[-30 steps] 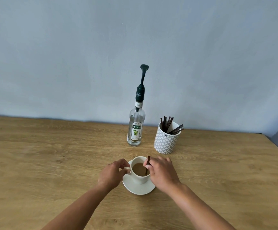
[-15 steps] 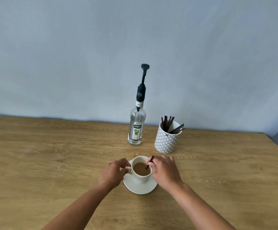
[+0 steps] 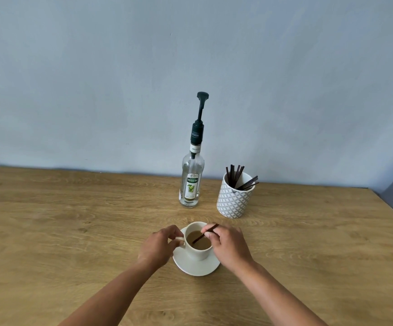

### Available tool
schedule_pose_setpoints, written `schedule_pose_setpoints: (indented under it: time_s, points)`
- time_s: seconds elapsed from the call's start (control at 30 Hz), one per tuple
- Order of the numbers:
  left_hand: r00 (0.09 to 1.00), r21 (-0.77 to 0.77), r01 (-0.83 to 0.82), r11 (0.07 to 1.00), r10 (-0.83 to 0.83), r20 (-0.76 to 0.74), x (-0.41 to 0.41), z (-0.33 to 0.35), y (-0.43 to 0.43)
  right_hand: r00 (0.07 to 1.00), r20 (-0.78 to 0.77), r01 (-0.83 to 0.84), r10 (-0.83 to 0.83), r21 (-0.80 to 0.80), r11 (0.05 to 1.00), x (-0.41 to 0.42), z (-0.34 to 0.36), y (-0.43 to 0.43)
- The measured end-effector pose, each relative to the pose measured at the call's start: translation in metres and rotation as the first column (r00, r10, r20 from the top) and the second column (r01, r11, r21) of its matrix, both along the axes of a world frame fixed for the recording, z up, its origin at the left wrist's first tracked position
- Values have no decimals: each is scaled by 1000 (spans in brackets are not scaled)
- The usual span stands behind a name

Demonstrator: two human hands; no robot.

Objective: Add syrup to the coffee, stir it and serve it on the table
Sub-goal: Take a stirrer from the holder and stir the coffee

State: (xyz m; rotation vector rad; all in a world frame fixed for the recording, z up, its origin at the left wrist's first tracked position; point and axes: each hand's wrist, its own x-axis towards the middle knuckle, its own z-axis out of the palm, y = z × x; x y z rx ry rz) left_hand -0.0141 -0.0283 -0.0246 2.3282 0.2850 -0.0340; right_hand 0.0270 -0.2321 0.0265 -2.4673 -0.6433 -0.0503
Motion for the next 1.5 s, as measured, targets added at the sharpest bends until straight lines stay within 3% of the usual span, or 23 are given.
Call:
schedule_pose_setpoints:
  time_s: [0.1, 0.23, 0.47, 0.77, 1.1, 1.5]
  points:
    - [1000, -5, -3, 1000, 3, -2, 1, -1, 0, 997, 72, -22, 30, -108, 994, 0, 0, -4]
    - [1000, 3, 0, 1000, 0, 2, 1, -3, 1, 989, 135, -47, 64, -127, 991, -2, 1, -6]
    - [1000, 1, 2, 1000, -2, 10, 2, -5, 2, 998, 35, -50, 50, 1, 999, -5, -1, 4]
    - [1000, -9, 1, 1000, -1, 7, 2, -4, 2, 989, 132, -44, 65, -160, 986, -5, -1, -2]
    - [1000, -9, 8, 1000, -8, 6, 2, -4, 3, 998, 39, -54, 54, -14, 998, -5, -5, 10]
    - [1000, -18, 11, 1000, -11, 21, 2, -5, 3, 988, 138, -43, 67, -173, 984, -1, -1, -1]
